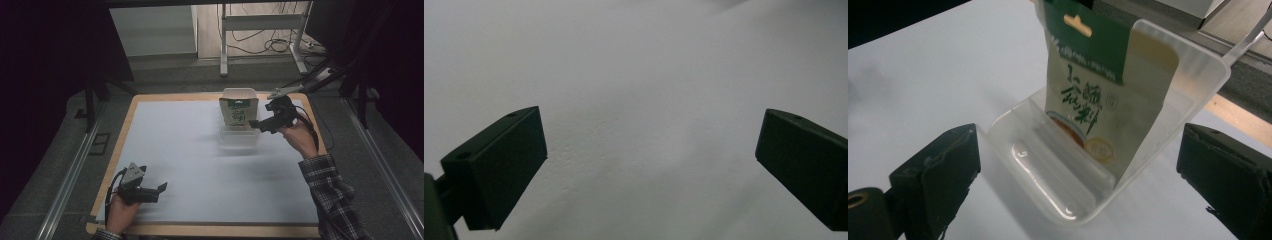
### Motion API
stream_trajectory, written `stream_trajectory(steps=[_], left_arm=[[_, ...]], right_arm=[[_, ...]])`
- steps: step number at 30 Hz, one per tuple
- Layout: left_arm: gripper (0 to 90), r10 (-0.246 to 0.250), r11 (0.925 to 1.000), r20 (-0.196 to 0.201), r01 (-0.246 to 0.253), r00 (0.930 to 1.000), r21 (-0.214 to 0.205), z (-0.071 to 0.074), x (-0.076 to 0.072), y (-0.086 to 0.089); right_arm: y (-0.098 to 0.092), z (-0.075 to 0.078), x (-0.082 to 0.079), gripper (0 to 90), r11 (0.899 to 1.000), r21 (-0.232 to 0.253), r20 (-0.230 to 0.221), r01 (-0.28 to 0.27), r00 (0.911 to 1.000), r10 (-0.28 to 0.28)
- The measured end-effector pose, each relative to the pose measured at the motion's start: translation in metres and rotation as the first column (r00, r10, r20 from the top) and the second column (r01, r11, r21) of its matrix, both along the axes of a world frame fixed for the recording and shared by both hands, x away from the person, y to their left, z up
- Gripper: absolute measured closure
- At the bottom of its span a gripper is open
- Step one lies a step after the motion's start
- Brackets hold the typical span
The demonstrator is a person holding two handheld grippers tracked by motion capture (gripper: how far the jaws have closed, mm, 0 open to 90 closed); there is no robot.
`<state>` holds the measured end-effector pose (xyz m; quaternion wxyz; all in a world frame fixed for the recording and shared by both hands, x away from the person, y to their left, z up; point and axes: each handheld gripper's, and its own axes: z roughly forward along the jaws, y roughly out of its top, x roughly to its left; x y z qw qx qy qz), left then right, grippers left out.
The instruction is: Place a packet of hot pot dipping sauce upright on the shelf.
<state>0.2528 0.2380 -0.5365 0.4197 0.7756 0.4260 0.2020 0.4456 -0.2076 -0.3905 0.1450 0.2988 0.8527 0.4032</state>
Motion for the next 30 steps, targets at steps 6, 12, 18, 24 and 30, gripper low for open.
stream_trajectory(steps=[6,12,18,24,30], left_arm=[[0.0,-0.002,1.0,0.002,0.002,1.0,-0.002,0.0,0.0,0.0],[0.0,-0.004,1.0,0.006,0.004,1.0,-0.007,0.001,-0.001,0.0],[0.0,-0.006,1.0,0.005,0.006,1.0,-0.004,0.001,-0.001,0.0],[0.0,-0.009,1.0,0.003,0.009,1.0,0.001,0.0,0.0,-0.001],[0.0,-0.007,1.0,0.006,0.007,1.0,-0.007,0.001,0.0,-0.001]], right_arm=[[-0.012,-0.008,-0.022,2.3,0.999,0.035,0.003,0.015,0.9999,-0.015],[-0.02,-0.022,-0.045,2.0,0.999,0.049,0.01,0.018,0.9998,-0.018],[-0.03,-0.041,-0.066,1.8,0.997,0.069,0.007,0.034,0.9994,-0.035],[-0.037,-0.066,-0.08,1.7,0.998,0.041,0.002,0.037,0.9993,-0.037],[-0.039,-0.082,-0.081,1.7,0.999,0.012,-0.02,0.041,0.9989,-0.041]])
